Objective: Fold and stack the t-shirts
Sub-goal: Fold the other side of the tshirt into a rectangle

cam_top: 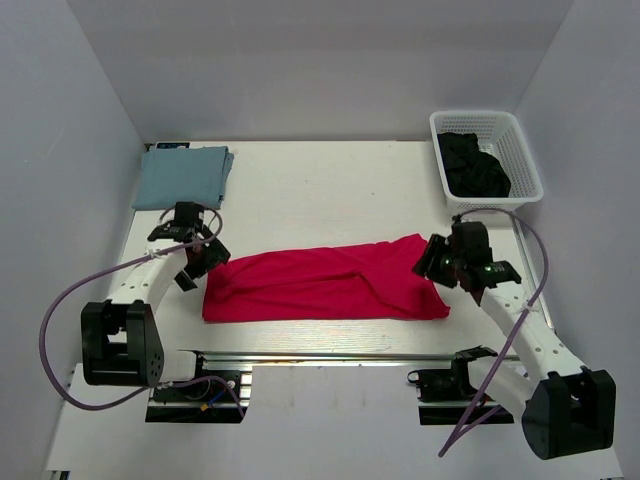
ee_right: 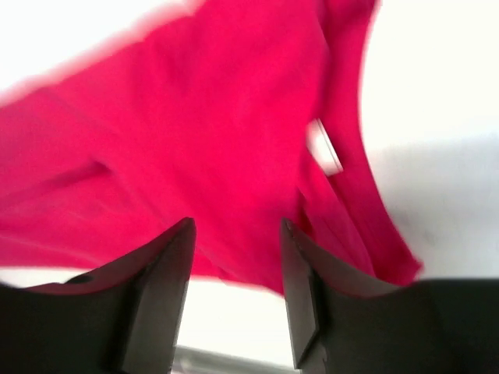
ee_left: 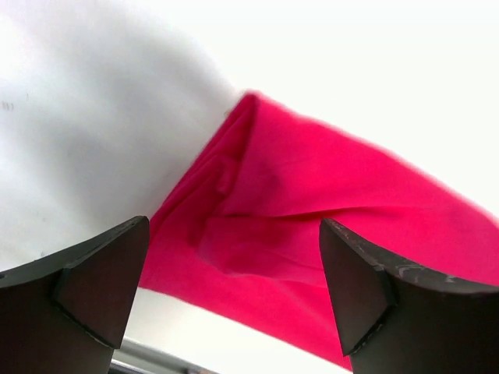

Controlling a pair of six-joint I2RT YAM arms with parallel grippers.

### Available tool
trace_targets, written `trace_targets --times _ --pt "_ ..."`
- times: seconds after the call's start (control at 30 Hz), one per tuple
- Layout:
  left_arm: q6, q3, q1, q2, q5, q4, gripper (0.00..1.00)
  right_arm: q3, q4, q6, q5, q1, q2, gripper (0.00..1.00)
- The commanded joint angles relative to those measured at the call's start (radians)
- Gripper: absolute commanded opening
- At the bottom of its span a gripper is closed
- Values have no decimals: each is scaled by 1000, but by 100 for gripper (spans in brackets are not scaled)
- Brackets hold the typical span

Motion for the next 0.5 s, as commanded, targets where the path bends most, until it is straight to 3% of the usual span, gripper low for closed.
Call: trace_targets --times 0.0,0.13,0.17,0.33,0.47 --pt "12 62 -2 -42 7 47 100 77 120 -73 15 -1 12 58" --pt "74 51 -12 -16 169 203 100 86 198 -84 -29 2 41 72" --pt "87 51 -12 5 238 231 100 76 212 -78 -90 2 58 90" --pt "150 42 -44 91 343 207 100 34 284 -44 -186 15 150 90" --pt "140 53 -65 70 144 24 100 36 305 -58 -224 30 193 90"
